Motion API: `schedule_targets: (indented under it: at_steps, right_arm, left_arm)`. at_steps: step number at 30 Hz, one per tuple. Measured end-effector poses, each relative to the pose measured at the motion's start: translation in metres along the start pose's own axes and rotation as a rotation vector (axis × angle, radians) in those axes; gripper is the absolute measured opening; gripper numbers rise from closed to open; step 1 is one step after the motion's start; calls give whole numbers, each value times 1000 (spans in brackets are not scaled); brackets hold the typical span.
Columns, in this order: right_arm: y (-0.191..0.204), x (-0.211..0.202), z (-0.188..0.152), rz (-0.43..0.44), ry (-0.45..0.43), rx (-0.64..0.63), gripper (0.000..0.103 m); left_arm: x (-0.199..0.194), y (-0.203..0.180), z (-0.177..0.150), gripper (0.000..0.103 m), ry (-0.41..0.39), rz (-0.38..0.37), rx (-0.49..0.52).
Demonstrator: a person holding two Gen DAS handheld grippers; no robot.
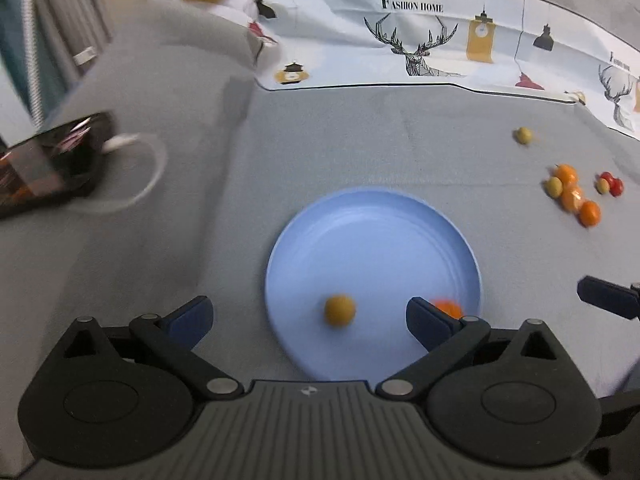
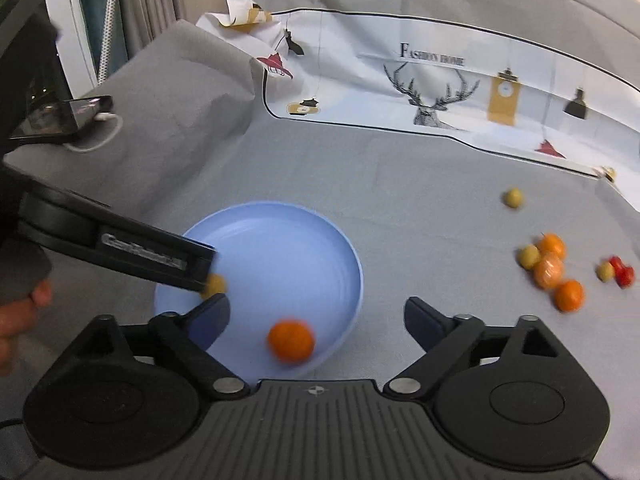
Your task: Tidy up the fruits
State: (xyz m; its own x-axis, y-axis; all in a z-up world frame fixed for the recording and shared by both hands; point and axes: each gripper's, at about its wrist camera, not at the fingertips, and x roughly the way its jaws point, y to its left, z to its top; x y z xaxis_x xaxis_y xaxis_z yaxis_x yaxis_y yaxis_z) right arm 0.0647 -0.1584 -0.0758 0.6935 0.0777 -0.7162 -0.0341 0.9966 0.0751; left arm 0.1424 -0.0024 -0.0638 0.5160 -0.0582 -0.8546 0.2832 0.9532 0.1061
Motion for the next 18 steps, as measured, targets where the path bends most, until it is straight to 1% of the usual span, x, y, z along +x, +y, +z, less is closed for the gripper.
schedule_targets:
  at_steps: [3,5,8,10,15,18]
  right_arm:
    - [5,-33,-20,23,31,13,99]
    - [12,-54,-34,29,30,13,101]
    - [25,-82,-48,21,-14,-36,102]
    - [29,-99,-52,-3,-59,-56,102]
    - [32,-133,-61,-26,-144,-41,102]
    - [34,-147,-66,-30,-175,-54,102]
  left_arm:
    - [-27,2,-28,103,19,2,-9]
    - [-49,4,-48,103,18,8,-23]
    - [-73,4,-71,103,2,16,-37]
    - [-87,1,-85,103,-17,26,-32]
    - [-114,-7,-99,103,-70,25,-27]
    - [-130,-11,-105,103,-107,22,-19]
